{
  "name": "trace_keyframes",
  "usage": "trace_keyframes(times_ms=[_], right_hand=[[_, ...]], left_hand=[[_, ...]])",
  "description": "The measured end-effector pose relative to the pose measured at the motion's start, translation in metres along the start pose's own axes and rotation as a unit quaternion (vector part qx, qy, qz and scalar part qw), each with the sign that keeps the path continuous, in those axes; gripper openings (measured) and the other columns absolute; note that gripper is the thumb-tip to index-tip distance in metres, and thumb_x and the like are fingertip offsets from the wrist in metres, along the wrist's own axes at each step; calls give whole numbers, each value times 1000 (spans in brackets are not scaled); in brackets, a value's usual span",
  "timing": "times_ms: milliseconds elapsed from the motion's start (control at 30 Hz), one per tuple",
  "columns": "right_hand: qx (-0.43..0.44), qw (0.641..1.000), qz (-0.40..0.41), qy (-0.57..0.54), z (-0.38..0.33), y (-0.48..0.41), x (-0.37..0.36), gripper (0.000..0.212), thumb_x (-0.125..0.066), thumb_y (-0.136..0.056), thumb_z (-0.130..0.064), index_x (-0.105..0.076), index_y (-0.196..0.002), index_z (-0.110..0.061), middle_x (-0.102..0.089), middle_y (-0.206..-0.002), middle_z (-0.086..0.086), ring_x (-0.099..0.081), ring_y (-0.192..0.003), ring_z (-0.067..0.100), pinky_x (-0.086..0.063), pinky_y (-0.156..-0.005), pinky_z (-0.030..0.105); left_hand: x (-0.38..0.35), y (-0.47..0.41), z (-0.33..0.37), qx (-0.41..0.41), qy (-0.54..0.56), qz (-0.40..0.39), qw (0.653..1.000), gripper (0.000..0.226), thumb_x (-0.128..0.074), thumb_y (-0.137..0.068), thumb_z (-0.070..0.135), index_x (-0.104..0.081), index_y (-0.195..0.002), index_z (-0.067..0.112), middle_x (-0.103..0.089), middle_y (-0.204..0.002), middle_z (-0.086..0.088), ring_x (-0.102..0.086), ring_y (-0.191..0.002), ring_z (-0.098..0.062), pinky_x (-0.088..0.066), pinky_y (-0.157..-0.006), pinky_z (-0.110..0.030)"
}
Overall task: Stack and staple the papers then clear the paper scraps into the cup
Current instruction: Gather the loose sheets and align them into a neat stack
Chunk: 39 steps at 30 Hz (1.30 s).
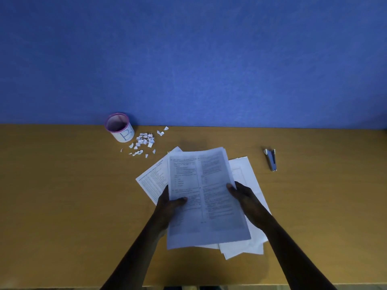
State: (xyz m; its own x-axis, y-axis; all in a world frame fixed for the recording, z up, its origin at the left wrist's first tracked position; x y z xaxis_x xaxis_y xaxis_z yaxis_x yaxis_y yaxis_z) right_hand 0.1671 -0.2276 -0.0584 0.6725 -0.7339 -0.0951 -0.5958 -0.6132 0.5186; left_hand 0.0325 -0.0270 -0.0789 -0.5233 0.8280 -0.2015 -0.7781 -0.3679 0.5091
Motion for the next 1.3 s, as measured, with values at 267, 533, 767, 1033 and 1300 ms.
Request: trace_keyframes(times_ms=[267, 533, 767, 1033, 1300], right_hand=[[-140, 838, 298, 434, 30, 0, 101, 86, -81, -80, -53, -39, -144, -12, -45, -147, 14, -44, -135, 39, -46, -101, 54], [-204, 812, 305, 453, 48, -5, 117, 104, -90, -62, -60, -38, -137, -11, -49, -137, 15, -45, -131, 39, -41, -106, 60], [-131, 838, 316, 425, 34, -7, 116, 60, -86, -78, -33, -58, -123, -5, -65, -121, 16, -64, -109, 32, -55, -78, 35], [11, 896, 254, 363, -24, 7, 101, 25, -71, -95, -17, -65, -115, -2, -65, -101, 3, -63, -88, 22, -42, -62, 20], [46, 983, 176, -11, -36, 17, 90, 26, -70, -96, -11, -69, -121, -10, -76, -116, 10, -73, -104, 36, -60, -91, 57]], left_hand=[[16, -2, 11, -2, 33, 20, 999, 55, -78, -77, 11, -64, -130, 19, -76, -121, -9, -75, -107, -31, -65, -77, -43], [12, 1, 10, 2, 24, 12, 1000, 47, -73, -88, 0, -64, -131, 18, -77, -119, -5, -75, -107, -28, -64, -73, -35], [11, -1, 7, 8, 19, 11, 1000, 55, -82, -78, 14, -67, -130, 23, -74, -127, -8, -72, -114, -32, -61, -92, -57], [9, 1, 14, -5, 19, 6, 1000, 55, -79, -84, 4, -64, -134, 21, -76, -123, -3, -74, -111, -25, -64, -81, -40], [-6, -2, 29, -27, -21, 4, 999, 57, -78, -76, 26, -63, -131, 30, -76, -119, 2, -75, -105, -21, -62, -82, -41]])
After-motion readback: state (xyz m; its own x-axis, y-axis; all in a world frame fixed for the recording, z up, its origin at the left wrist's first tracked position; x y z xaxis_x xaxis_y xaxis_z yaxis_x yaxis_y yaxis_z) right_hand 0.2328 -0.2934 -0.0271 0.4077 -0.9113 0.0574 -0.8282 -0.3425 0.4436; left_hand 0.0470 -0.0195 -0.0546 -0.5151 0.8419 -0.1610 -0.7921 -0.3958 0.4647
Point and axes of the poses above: each hand's wrist, its own y-axis away from the middle knuckle, its own x-axis out of the back of the hand, z = x × y, the point moved 10 cm from there along -y, towards the middle knuckle
